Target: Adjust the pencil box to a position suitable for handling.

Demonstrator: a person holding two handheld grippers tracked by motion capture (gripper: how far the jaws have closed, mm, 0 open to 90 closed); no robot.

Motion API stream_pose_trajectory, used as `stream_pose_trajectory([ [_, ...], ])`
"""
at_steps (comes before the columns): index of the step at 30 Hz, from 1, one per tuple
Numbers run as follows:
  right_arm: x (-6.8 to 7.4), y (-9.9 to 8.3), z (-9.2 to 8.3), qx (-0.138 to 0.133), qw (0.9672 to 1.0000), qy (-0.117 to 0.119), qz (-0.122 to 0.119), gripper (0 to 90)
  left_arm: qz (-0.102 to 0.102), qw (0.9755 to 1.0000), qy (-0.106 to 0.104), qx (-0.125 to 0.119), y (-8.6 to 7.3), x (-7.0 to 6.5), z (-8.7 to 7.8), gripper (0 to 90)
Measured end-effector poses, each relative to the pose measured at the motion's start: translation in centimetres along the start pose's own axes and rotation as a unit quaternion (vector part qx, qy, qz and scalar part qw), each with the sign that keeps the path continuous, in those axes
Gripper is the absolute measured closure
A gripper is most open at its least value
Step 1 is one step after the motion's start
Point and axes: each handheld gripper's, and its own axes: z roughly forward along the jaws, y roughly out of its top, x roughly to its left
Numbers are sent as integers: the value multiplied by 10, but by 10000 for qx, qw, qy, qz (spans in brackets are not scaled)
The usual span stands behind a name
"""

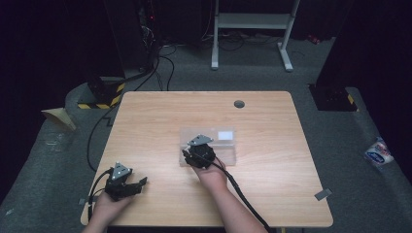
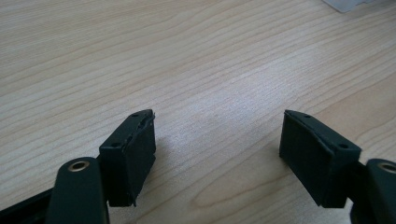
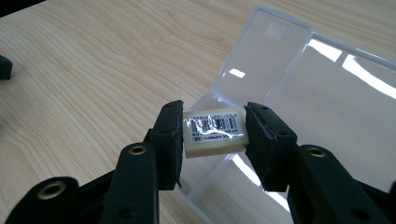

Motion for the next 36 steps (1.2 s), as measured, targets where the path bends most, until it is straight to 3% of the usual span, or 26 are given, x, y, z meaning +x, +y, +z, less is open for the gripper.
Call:
stream_pose_trajectory([
  [6,3,1,6,86,9999,62,49,575,-17,10000,-5,-14,0,0,0,269],
  [12,4,1,13,166,9998,48,-85,574,-12,10000,-11,-10,0,0,0,269],
  [36,6,-1,26,408,9990,24,-174,534,-9,10000,-16,-13,0,0,0,269],
])
